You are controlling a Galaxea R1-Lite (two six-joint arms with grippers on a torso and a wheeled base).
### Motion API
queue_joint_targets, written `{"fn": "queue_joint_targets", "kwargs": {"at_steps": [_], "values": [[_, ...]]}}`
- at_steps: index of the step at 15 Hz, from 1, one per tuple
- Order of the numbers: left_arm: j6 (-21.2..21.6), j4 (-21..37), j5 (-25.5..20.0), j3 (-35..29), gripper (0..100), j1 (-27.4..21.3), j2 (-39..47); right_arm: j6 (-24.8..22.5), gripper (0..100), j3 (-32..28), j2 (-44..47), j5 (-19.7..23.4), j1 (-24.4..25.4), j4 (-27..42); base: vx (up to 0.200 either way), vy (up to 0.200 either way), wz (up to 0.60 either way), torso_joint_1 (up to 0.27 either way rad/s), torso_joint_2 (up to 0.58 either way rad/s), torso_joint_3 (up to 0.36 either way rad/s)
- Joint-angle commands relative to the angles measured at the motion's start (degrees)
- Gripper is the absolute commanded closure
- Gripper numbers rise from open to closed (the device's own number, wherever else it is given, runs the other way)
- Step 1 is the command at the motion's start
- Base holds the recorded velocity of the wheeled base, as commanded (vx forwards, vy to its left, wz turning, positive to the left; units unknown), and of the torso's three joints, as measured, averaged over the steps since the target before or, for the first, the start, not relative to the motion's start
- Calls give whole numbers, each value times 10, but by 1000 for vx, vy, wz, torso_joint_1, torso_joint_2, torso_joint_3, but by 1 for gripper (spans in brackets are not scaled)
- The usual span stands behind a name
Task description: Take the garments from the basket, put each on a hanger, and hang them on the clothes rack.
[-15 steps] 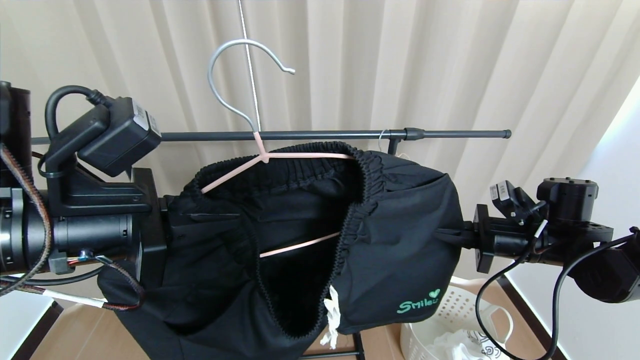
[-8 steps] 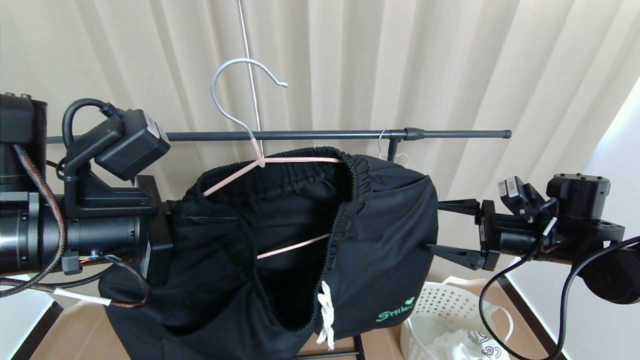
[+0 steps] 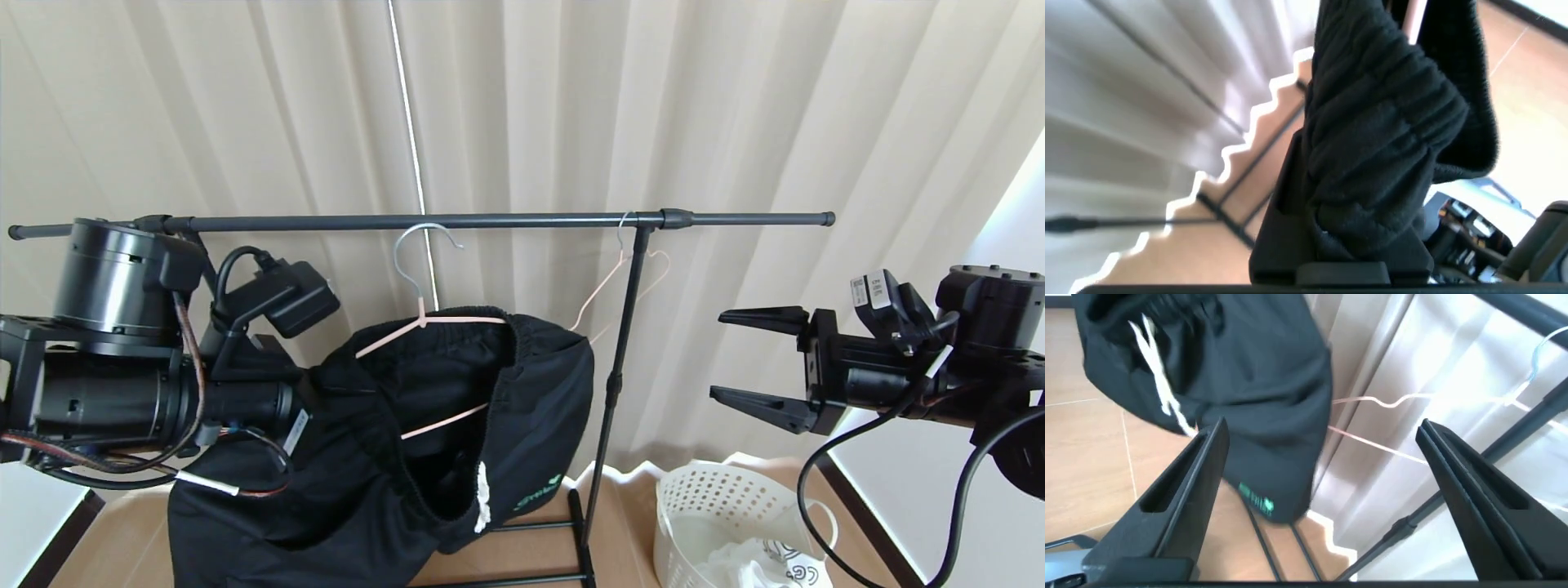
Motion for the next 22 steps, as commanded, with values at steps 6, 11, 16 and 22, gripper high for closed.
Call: {"fn": "queue_joint_targets", "kwargs": {"at_steps": [6,11,16,22], "values": [[-4,0,72,30,100,1,97,-1,0,1,-5,-2,0,0,0,0,0,0,0,0],[-5,-24,92,30,100,15,143,-1,0,4,-6,-2,0,0,0,0,0,0,0,0],[-70,-139,120,43,100,26,191,-1,0,4,-8,-2,0,0,0,0,0,0,0,0],[-88,-234,123,40,100,29,220,-1,0,-1,-7,-2,-1,0,0,0,0,0,0,0]]}}
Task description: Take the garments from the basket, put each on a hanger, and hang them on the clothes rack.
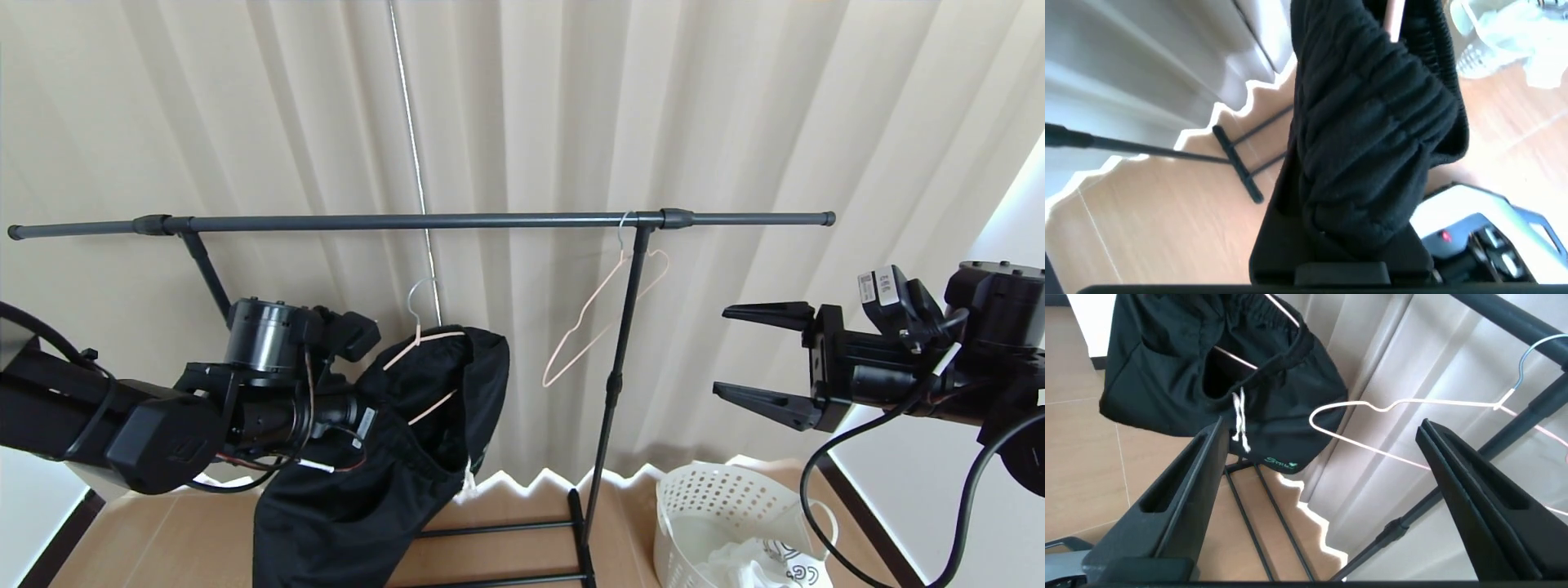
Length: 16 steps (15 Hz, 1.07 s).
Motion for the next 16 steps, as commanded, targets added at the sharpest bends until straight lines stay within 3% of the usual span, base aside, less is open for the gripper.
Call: {"fn": "queue_joint_targets", "kwargs": {"at_steps": [1,4,7,16], "values": [[-15,-25,0,-7,100,1,20,0,0,1,1,0,0,0,0,0,0,0,0,0],[-70,-63,0,-31,100,-6,46,0,0,5,0,0,0,0,0,0,0,0,0,0],[-101,-65,0,-71,100,-7,63,0,0,5,0,0,0,0,0,0,0,0,0,0],[-137,-60,3,-224,100,-16,148,0,0,-1,-7,-17,0,-1,0,0,0,0,0,0]]}}
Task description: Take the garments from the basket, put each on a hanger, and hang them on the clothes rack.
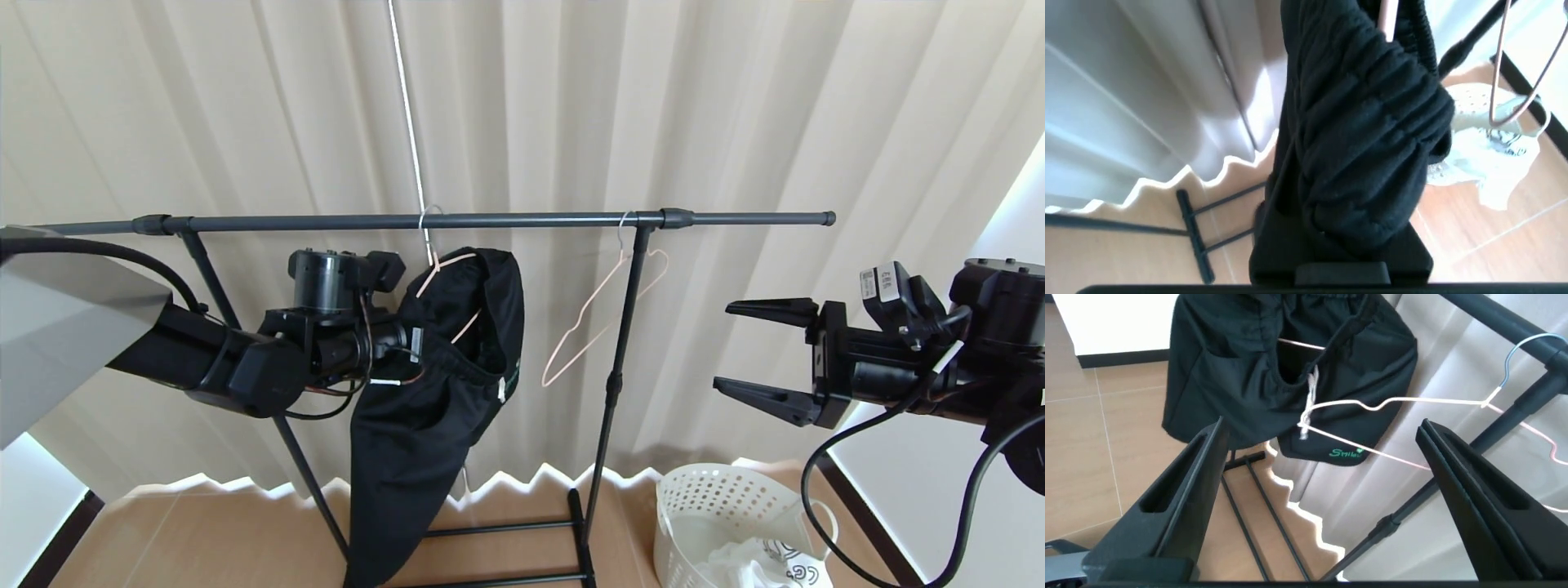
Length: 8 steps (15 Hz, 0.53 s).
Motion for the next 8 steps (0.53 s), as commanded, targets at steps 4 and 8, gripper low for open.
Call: {"fn": "queue_joint_targets", "kwargs": {"at_steps": [4,8], "values": [[-2,0,2,-77,100,0,66,0,0,-1,-8,0,0,-1,0,0,0,0,0,0],[-4,0,47,-153,100,3,118,0,0,-7,-7,-1,-1,-1,0,0,0,0,0,0]]}}
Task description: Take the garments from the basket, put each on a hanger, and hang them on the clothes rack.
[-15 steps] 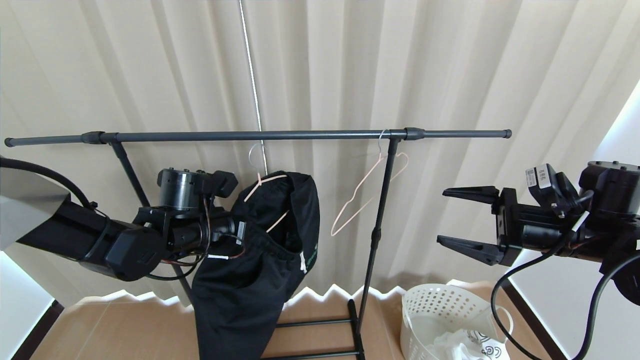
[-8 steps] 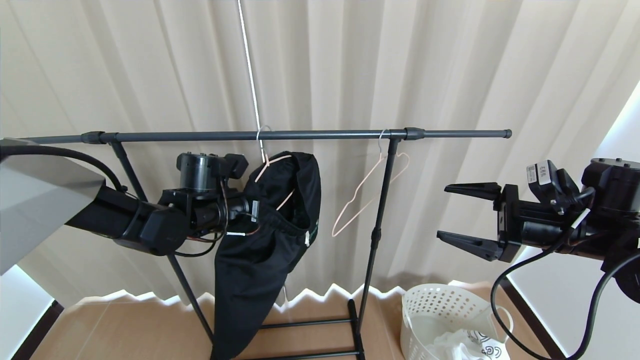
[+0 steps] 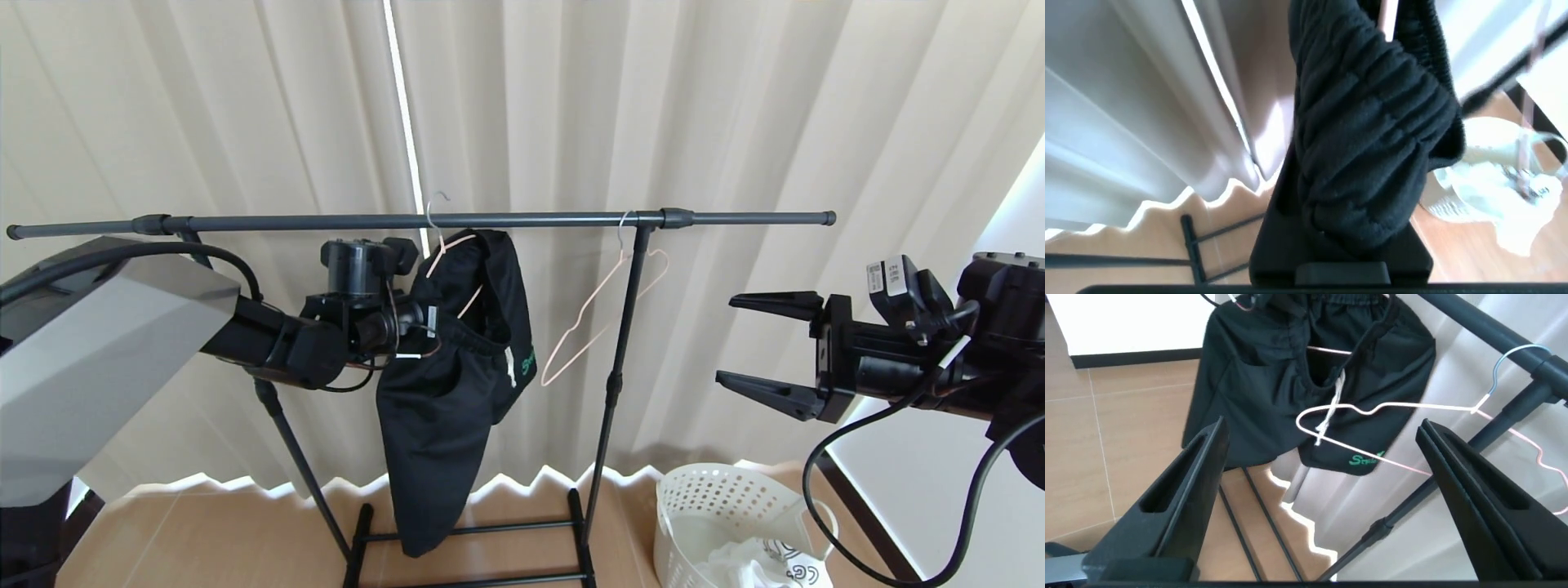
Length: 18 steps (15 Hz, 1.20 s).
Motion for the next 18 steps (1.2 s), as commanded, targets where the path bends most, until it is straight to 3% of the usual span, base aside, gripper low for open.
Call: {"fn": "queue_joint_targets", "kwargs": {"at_steps": [1,17,18], "values": [[-4,0,5,-22,100,1,28,0,0,-2,0,0,0,0,0,0,0,0,0,0],[-16,-1,6,-44,100,1,55,-1,0,-7,3,0,0,0,0,0,0,0,0,0],[-16,-1,6,-46,0,1,55,0,0,-8,4,0,0,0,0,0,0,0,0,0]]}}
